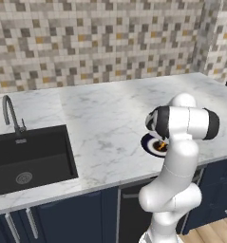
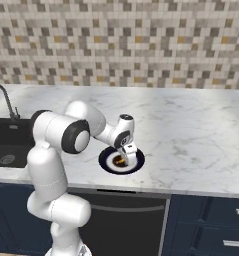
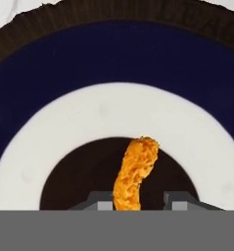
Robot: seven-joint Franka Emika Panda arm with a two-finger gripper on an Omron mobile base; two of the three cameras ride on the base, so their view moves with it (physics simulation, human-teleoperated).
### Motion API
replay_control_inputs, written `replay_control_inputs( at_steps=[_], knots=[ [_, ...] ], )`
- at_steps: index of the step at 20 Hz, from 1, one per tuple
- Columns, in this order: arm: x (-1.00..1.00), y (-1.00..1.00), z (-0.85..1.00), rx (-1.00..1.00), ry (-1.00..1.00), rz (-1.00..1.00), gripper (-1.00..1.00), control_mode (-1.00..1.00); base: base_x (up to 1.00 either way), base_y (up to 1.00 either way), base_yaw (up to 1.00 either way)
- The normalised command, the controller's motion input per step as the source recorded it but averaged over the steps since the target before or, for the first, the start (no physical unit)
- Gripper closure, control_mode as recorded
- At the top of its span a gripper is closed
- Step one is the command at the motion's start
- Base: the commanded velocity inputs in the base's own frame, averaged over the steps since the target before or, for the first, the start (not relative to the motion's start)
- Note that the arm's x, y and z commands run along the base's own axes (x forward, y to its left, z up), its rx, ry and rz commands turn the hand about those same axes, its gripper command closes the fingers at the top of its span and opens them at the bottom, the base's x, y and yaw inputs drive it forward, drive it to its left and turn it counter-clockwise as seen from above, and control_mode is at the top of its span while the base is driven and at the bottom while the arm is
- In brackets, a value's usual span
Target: Pick up the knife from the drawer and place it on the cutting board. Then place the meat from the plate to the cutting board.
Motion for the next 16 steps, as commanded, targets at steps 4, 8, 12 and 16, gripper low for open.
replay_control_inputs(
  at_steps=[4,8,12,16],
  knots=[
    [-0.17,-0.13,-0.19,0.01,-0.05,0.00,1.00,-1.00,0.00,0.00,0.00],
    [-0.15,-0.14,-0.22,0.01,-0.04,0.00,1.00,-1.00,0.00,0.00,0.00],
    [-0.13,-0.16,-0.23,0.01,-0.04,0.00,1.00,-1.00,0.00,0.00,0.00],
    [-0.08,-0.14,-0.06,0.00,-0.02,-0.01,1.00,-1.00,0.00,0.00,0.00]
  ],
)
